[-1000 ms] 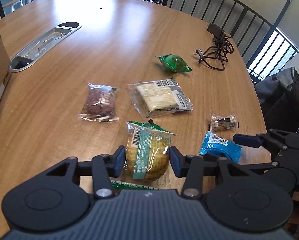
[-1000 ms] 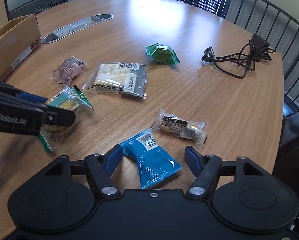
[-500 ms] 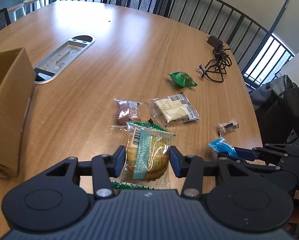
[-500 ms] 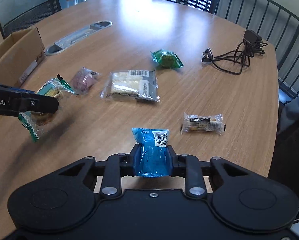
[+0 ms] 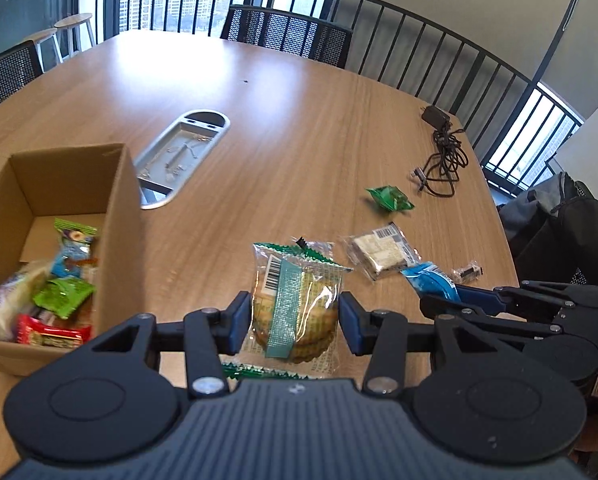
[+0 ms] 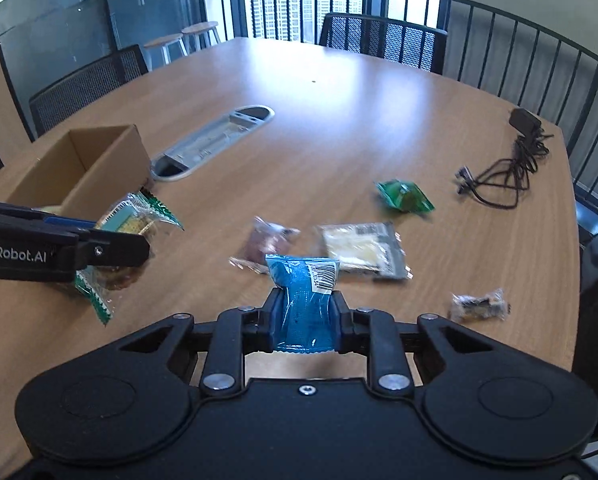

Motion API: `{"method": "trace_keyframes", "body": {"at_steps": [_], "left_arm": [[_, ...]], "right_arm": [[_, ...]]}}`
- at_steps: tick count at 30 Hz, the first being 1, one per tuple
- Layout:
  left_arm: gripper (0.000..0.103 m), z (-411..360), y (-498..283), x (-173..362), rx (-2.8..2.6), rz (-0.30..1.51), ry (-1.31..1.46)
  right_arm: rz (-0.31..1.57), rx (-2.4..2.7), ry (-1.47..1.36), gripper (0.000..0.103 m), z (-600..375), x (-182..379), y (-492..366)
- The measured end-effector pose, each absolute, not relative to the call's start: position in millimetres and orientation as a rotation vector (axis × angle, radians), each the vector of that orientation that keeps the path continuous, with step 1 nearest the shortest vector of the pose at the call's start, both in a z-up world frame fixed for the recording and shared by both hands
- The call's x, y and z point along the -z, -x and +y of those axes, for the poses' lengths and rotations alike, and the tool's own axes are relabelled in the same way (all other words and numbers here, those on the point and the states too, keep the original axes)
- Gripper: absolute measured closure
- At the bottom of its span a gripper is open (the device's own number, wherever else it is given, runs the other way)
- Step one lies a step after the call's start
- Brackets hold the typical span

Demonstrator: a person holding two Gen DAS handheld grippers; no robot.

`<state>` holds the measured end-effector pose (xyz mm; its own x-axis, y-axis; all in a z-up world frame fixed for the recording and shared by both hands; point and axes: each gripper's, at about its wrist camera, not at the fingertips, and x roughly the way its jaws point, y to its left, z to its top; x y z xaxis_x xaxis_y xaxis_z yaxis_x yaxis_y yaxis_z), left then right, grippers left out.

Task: Organize snacks
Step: 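Carry both held packs over to the cardboard box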

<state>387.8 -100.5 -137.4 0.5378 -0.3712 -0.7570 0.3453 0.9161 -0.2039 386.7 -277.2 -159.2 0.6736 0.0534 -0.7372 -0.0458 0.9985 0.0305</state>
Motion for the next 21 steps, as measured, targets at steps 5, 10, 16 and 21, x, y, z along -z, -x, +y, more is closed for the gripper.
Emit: {"method": "trace_keyframes", "body": {"at_steps": [5,10,16,21], "left_arm": [[0.057,-72.9,-392.7,126.5,0.407,0.89,0.034],[0.057,-46.5,-398.2,120.3,0.382,0.88,0.04],[0.057,-21.6,-405.6,115.3,0.364,0.869,0.044],[0.057,-4.4,-409.9,113.2,0.353,0.863,0.05]], "right_arm": [[0.811,-0.07,-0.008,0.08,-252.8,150.8,-395.2],[0.79,-0.083,-0.009,0.08,-229.8,141.7,-400.7],[0.773,-0.099,-0.003,0.08,-203.5,133.5,-407.0],[0.756,-0.115,0.003,0.08,-180.7,127.4,-412.6]]}}
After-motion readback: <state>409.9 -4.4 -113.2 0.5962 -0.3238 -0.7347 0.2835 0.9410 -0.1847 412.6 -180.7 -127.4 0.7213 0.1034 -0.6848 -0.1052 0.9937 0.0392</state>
